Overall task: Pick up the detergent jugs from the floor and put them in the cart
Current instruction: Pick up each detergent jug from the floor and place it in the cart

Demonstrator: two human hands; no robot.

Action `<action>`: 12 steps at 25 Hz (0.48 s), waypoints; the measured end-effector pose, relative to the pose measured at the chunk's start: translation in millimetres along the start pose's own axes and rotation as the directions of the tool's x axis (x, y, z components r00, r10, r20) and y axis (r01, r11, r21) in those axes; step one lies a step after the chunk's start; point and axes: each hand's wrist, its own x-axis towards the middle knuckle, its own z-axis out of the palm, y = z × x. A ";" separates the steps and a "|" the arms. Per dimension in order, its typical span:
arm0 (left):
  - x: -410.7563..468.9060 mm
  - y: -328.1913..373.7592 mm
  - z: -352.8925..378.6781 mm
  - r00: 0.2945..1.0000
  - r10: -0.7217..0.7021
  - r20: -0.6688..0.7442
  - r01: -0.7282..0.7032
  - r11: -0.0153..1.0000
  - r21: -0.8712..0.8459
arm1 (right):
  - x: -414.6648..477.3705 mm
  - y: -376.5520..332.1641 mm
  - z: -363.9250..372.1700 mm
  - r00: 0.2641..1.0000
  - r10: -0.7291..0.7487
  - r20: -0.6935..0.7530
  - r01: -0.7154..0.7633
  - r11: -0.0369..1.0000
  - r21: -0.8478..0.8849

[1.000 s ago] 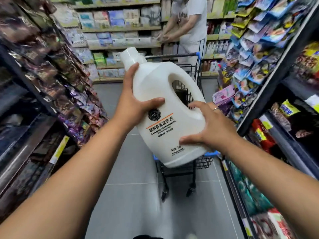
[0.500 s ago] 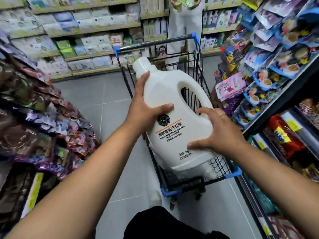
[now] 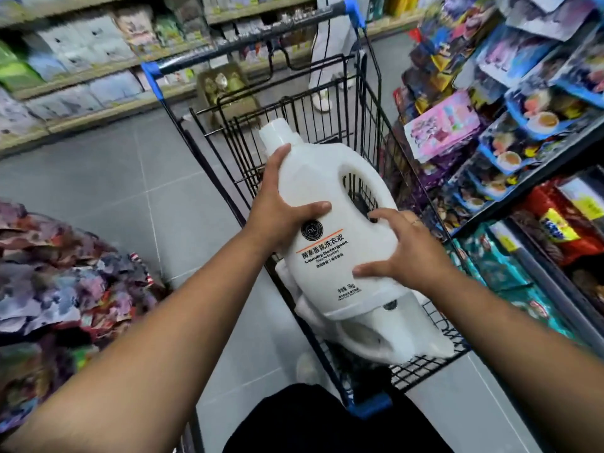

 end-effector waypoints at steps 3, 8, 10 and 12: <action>20.8 -22.9 9.4 0.996 -0.079 0.037 0.078 0.996 0.032 | 19.2 12.1 15.4 0.998 0.057 0.023 -0.057 0.998 -0.009; 48.9 -39.8 34.2 0.985 -0.164 0.046 0.140 0.934 0.329 | 40.9 34.4 22.2 0.985 0.154 0.073 -0.166 0.969 0.183; 51.0 -40.3 44.4 0.982 -0.179 0.068 0.126 0.870 0.476 | 42.4 40.8 26.4 0.979 0.189 0.082 -0.204 0.948 0.245; 45.6 -44.2 51.1 0.979 -0.184 0.084 0.119 0.859 0.498 | 40.0 45.2 30.5 0.974 0.204 0.100 -0.223 0.940 0.257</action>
